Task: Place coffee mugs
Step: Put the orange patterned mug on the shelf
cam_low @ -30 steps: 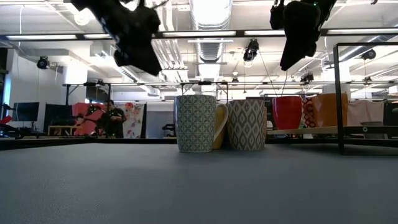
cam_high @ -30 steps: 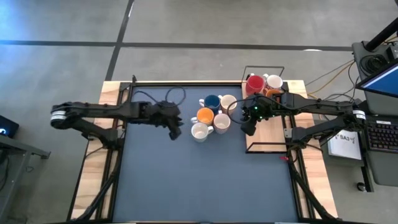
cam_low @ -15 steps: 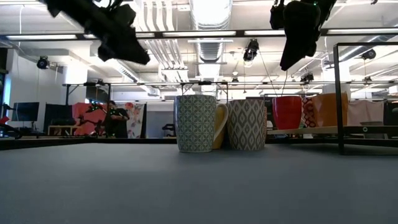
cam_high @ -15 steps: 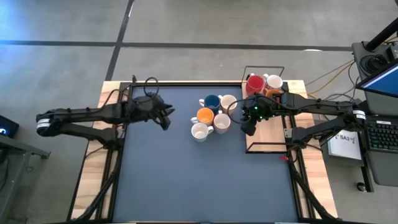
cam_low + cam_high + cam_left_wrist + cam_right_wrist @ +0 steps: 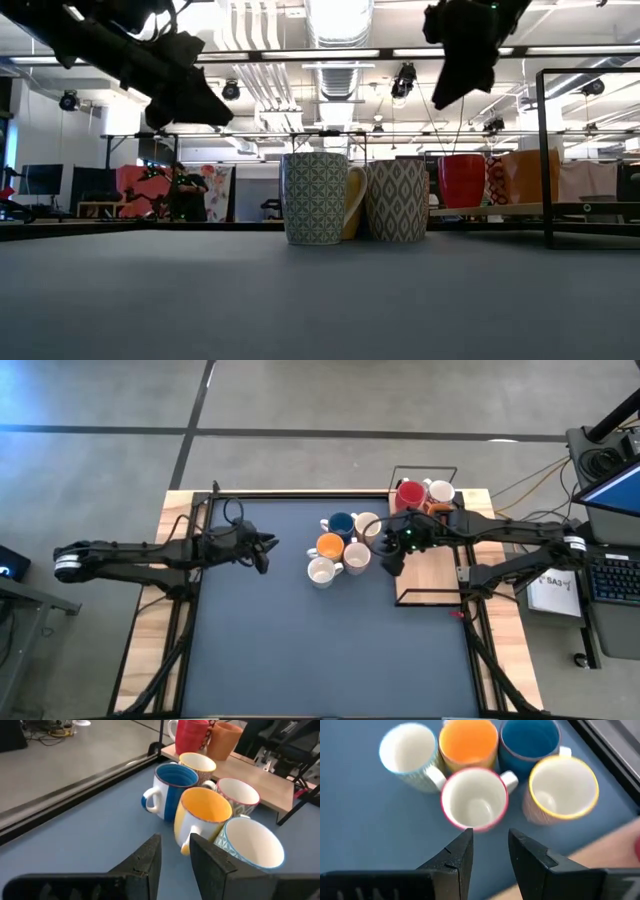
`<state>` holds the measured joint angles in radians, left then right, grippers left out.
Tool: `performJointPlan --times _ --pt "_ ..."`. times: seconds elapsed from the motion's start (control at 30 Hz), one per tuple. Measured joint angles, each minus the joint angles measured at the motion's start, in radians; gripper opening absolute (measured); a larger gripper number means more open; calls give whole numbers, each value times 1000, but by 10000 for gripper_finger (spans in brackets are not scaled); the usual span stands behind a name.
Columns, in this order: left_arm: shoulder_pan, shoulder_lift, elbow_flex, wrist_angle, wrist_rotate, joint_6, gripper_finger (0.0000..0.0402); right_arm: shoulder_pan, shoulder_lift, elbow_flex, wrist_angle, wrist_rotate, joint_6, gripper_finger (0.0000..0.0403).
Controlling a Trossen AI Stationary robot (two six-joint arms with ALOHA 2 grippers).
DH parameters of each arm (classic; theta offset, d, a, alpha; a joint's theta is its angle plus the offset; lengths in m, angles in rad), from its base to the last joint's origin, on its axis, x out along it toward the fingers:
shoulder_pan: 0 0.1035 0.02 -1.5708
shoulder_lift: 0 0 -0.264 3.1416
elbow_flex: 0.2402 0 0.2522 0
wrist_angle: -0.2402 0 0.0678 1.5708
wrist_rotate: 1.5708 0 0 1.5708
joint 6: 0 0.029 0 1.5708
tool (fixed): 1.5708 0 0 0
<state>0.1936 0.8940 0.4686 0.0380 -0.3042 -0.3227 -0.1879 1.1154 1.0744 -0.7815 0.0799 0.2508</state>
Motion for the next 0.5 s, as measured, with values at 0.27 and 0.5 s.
performJointPlan --times 0.27,0.5 --pt "0 0 12 19 0 0 84 -7 76 0 58 -2 -14 112" --pt "0 4 7 32 -27 2 84 -37 149 0 37 -1 -4 111"
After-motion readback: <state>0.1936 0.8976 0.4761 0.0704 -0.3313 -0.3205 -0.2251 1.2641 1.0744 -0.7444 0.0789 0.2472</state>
